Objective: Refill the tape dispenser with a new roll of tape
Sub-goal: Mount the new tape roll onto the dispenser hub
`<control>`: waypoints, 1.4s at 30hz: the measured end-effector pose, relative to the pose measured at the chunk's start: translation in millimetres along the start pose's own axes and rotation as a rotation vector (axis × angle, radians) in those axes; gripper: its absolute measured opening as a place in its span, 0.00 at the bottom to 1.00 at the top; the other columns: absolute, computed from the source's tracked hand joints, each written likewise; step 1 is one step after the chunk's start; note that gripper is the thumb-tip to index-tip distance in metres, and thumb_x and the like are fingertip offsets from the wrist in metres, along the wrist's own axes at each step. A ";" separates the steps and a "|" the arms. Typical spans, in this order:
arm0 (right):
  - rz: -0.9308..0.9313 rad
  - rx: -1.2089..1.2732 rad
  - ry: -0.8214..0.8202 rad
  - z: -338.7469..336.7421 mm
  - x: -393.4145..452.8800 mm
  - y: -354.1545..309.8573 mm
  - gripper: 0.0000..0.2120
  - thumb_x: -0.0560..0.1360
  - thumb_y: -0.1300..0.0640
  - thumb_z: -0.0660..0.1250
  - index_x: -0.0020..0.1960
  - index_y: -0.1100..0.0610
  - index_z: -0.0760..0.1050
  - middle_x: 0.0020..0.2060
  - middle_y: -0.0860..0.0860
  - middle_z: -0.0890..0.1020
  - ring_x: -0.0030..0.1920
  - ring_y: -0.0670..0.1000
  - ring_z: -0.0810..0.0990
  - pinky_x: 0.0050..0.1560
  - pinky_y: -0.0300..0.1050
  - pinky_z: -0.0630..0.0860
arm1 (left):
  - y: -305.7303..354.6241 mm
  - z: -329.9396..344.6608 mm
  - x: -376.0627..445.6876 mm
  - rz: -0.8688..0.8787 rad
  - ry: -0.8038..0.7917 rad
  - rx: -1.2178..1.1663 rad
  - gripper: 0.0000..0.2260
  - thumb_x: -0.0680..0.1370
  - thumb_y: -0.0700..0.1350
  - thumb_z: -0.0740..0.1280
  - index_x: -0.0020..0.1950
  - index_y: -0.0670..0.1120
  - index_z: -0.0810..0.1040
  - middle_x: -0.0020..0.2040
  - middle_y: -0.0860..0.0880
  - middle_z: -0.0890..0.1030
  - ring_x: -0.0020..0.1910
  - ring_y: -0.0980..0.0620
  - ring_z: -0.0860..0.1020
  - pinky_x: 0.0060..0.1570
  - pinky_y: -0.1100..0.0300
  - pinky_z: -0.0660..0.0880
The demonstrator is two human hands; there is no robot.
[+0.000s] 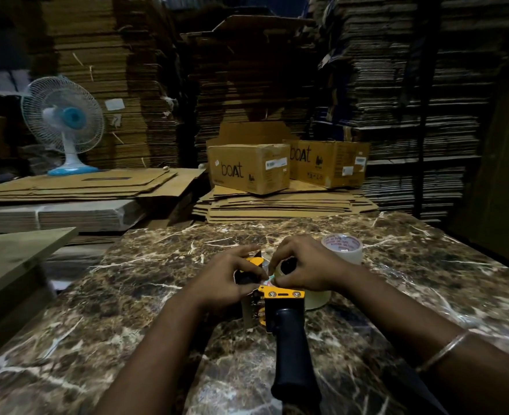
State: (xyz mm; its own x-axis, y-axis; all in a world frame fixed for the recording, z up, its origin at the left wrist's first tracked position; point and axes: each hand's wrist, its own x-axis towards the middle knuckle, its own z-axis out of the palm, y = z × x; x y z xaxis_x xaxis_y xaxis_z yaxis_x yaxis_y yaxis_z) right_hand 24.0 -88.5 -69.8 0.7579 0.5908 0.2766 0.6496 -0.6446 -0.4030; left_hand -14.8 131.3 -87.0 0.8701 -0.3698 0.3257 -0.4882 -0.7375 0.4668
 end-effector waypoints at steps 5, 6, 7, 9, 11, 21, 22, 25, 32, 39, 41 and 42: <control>0.000 0.028 0.031 1.5 -1.5 0.6 0.10 0.66 0.46 0.75 0.47 0.43 0.85 0.49 0.45 0.81 0.47 0.44 0.81 0.49 0.54 0.82 | 9.1 6.5 7.5 -0.006 0.036 0.024 0.05 0.69 0.48 0.79 0.43 0.50 0.87 0.74 0.50 0.71 0.70 0.52 0.72 0.63 0.54 0.75; -0.001 0.032 0.036 1.9 -1.8 0.6 0.10 0.65 0.46 0.75 0.47 0.44 0.85 0.49 0.45 0.81 0.47 0.44 0.81 0.48 0.54 0.82 | 10.3 7.6 9.2 -0.008 0.040 0.039 0.04 0.70 0.46 0.79 0.42 0.50 0.87 0.74 0.51 0.71 0.70 0.52 0.72 0.63 0.54 0.75; 0.004 0.034 0.036 2.2 -2.0 0.9 0.11 0.65 0.45 0.75 0.47 0.44 0.85 0.49 0.45 0.81 0.47 0.44 0.81 0.48 0.54 0.82 | 10.3 8.4 10.4 -0.005 0.042 0.047 0.03 0.70 0.45 0.78 0.42 0.49 0.87 0.75 0.51 0.71 0.70 0.52 0.72 0.63 0.55 0.75; 0.004 0.042 0.031 1.4 -2.0 1.1 0.14 0.63 0.42 0.73 0.47 0.44 0.86 0.48 0.45 0.82 0.47 0.44 0.81 0.48 0.54 0.82 | 8.9 8.8 10.4 0.022 0.041 0.038 0.02 0.72 0.43 0.77 0.43 0.49 0.87 0.75 0.52 0.71 0.70 0.53 0.72 0.62 0.57 0.75; 0.007 0.068 0.017 -0.7 -3.0 0.6 0.17 0.64 0.40 0.71 0.50 0.46 0.86 0.48 0.45 0.82 0.48 0.45 0.81 0.49 0.54 0.81 | 5.6 7.8 8.0 0.046 0.032 0.010 0.03 0.73 0.41 0.76 0.45 0.47 0.88 0.74 0.54 0.71 0.70 0.56 0.72 0.61 0.63 0.75; 0.116 -0.150 -0.184 -2.1 -18.5 -4.9 0.47 0.58 0.20 0.64 0.72 0.41 0.69 0.69 0.43 0.70 0.71 0.50 0.68 0.71 0.65 0.58 | 7.7 6.0 1.2 0.081 0.037 -0.018 0.04 0.72 0.39 0.75 0.45 0.47 0.88 0.75 0.56 0.69 0.72 0.59 0.68 0.63 0.65 0.72; 0.120 -0.159 -0.190 -1.9 -18.0 -4.0 0.48 0.57 0.19 0.62 0.72 0.41 0.68 0.69 0.42 0.70 0.71 0.50 0.67 0.72 0.66 0.55 | 8.4 6.1 0.7 0.077 0.037 -0.020 0.04 0.72 0.39 0.76 0.44 0.47 0.88 0.75 0.56 0.69 0.72 0.60 0.68 0.64 0.65 0.72; 0.110 -0.145 -0.184 -2.2 -18.5 -4.6 0.49 0.56 0.19 0.62 0.72 0.41 0.69 0.69 0.41 0.70 0.73 0.49 0.66 0.74 0.66 0.48 | 10.4 6.2 0.6 0.062 0.036 -0.009 0.04 0.72 0.38 0.76 0.44 0.46 0.88 0.74 0.56 0.70 0.71 0.60 0.69 0.64 0.64 0.72; 0.078 -0.089 -0.115 -0.6 -20.0 -6.4 0.47 0.54 0.19 0.62 0.69 0.41 0.73 0.68 0.39 0.73 0.72 0.46 0.68 0.75 0.67 0.48 | 7.2 3.9 -15.5 0.032 0.060 -0.025 0.02 0.71 0.40 0.77 0.42 0.46 0.88 0.67 0.55 0.76 0.68 0.59 0.72 0.63 0.63 0.72; 0.066 -0.062 -0.082 0.0 -22.7 -8.2 0.46 0.54 0.20 0.62 0.68 0.39 0.75 0.70 0.37 0.73 0.72 0.46 0.68 0.75 0.67 0.45 | 9.0 -2.5 -30.5 -0.029 0.116 -0.057 0.04 0.72 0.40 0.76 0.39 0.49 0.86 0.68 0.55 0.75 0.68 0.60 0.71 0.65 0.60 0.72; 0.064 -0.040 -0.077 0.4 -23.0 -7.0 0.45 0.54 0.20 0.63 0.67 0.39 0.76 0.69 0.37 0.74 0.71 0.45 0.69 0.75 0.67 0.47 | 6.3 -4.1 -30.0 -0.028 0.099 -0.034 0.04 0.73 0.41 0.76 0.39 0.49 0.86 0.66 0.56 0.76 0.67 0.59 0.73 0.64 0.54 0.74; 0.061 -0.024 -0.074 0.7 -22.9 -6.1 0.45 0.54 0.20 0.63 0.66 0.39 0.76 0.69 0.37 0.74 0.71 0.44 0.70 0.76 0.67 0.48 | 4.1 -5.9 -31.3 -0.037 0.100 -0.047 0.05 0.73 0.41 0.76 0.39 0.50 0.86 0.66 0.57 0.78 0.66 0.59 0.74 0.62 0.53 0.76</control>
State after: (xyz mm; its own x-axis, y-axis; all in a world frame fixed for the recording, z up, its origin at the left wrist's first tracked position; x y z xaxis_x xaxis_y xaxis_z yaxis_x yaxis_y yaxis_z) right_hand 2.6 -97.8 -74.3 0.7904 0.5836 0.1861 0.6040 -0.6918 -0.3956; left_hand -44.4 143.2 -90.4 0.8775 -0.2833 0.3869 -0.4609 -0.7210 0.5174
